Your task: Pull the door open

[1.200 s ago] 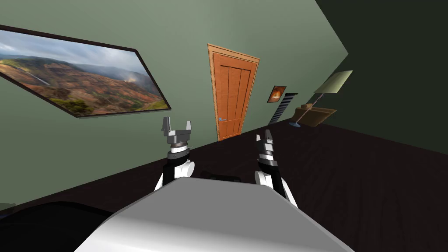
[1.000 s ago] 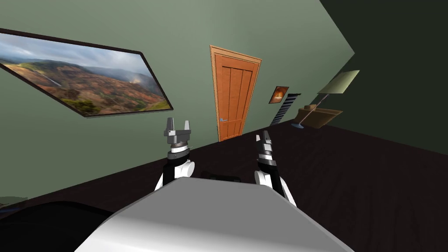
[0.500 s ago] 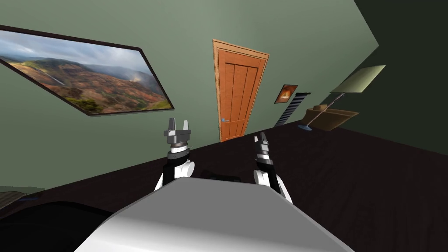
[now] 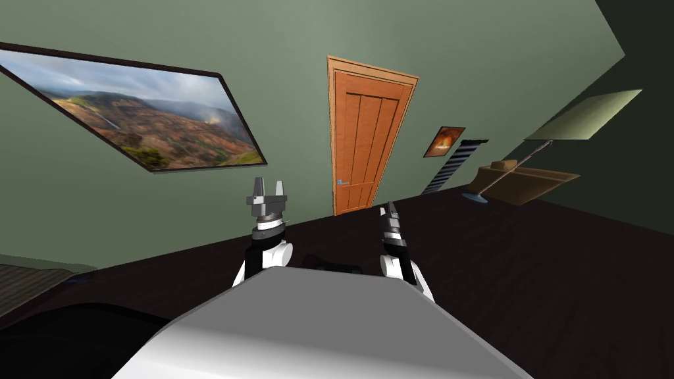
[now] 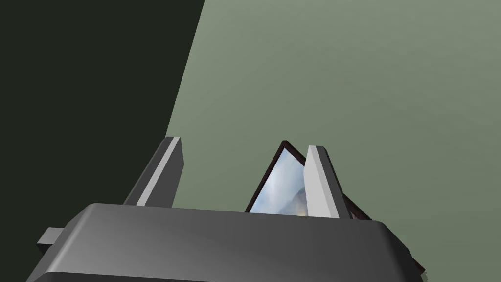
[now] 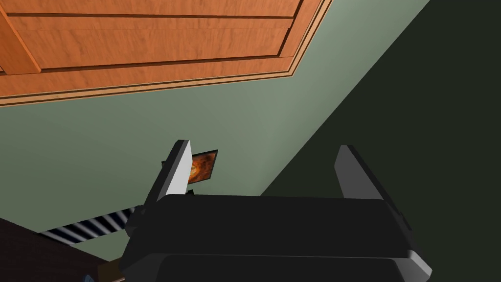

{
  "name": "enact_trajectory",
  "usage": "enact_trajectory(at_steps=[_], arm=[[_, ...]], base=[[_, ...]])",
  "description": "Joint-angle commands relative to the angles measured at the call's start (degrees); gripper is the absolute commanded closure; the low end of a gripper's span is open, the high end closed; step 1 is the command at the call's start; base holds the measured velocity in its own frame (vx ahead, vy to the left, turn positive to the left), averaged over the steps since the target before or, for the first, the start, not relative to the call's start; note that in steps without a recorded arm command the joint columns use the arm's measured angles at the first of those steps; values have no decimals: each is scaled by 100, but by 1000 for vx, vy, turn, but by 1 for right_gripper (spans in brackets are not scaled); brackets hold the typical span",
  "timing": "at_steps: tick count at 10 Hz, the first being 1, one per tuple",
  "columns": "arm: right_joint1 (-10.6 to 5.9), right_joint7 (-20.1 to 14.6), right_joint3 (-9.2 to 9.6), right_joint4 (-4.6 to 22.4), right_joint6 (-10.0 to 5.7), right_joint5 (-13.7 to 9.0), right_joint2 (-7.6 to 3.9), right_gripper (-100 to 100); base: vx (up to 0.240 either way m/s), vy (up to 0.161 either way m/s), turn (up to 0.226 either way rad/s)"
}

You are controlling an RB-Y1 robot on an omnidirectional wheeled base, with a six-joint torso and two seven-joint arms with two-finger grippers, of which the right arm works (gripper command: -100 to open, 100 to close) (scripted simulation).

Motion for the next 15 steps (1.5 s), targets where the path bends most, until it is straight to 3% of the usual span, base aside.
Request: enact_trajectory(at_steps=[1,10,11,14,15], arm=[[-89,-8,-28,256,-83,-35,-44,-100],[-675,-21,-177,1703,-477,-227,-239,-100],[-675,-21,-177,1751,-477,-227,-239,-100],[-887,-25,-231,2271,-620,-296,-296,-100],[-887,-25,-231,2289,-620,-296,-296,-100]], base=[[93,4,127],[96,-5,119],[66,-4,52],[75,-1,123],[67,-9,30]])
